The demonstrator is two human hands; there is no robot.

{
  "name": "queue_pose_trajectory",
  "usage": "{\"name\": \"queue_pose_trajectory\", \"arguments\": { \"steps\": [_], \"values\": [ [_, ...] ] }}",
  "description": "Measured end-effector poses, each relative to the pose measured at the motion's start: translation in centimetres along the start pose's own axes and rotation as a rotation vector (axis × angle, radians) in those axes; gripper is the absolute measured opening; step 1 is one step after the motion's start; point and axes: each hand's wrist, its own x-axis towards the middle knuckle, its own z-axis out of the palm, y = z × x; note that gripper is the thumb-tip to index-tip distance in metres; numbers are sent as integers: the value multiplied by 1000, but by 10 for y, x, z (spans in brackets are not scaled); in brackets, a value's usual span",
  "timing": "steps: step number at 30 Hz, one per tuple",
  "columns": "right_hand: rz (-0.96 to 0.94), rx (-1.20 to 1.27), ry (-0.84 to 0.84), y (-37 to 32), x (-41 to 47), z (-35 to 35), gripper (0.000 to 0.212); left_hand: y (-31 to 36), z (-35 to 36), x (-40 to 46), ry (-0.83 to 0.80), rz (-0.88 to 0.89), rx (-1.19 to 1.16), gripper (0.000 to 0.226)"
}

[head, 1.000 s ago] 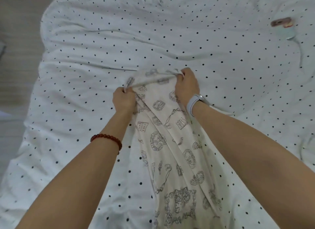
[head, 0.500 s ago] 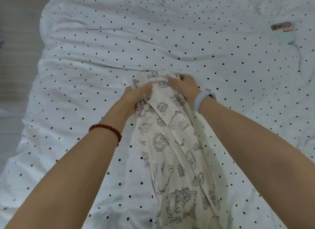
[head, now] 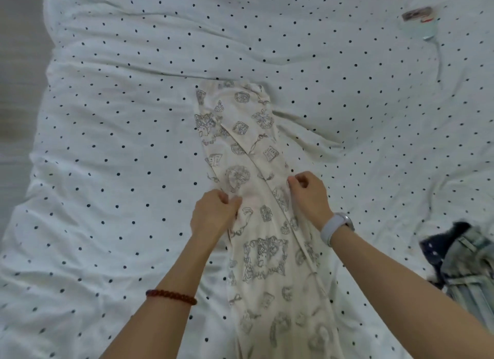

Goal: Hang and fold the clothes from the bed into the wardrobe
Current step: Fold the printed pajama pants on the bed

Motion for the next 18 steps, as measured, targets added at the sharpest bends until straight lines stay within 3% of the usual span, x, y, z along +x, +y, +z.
{"name": "queue_pose_trajectory", "arguments": {
  "steps": [5, 7, 9, 14, 16, 18],
  "values": [
    [144, 86, 141, 7, 13, -17, 14, -21, -5, -9, 112, -37, -389, 21],
    [147, 67, 107, 6, 12, -18, 21, -26, -7, -14, 153, -40, -427, 16],
    [112, 90, 64, 5, 3, -16, 23, -24, -8, -21, 151, -57, -463, 25],
    [88, 159, -40, 33, -49, -13, 29, -30, 8, -55, -33, -128, -290, 40],
    [93, 117, -89, 53, -66, -14, 27, -39, 19, -67, 34, -142, -269, 28],
    [94, 62, -124, 69, -71, -18, 38, -45, 28, -76, 147, -137, -290, 19]
  ]
}}
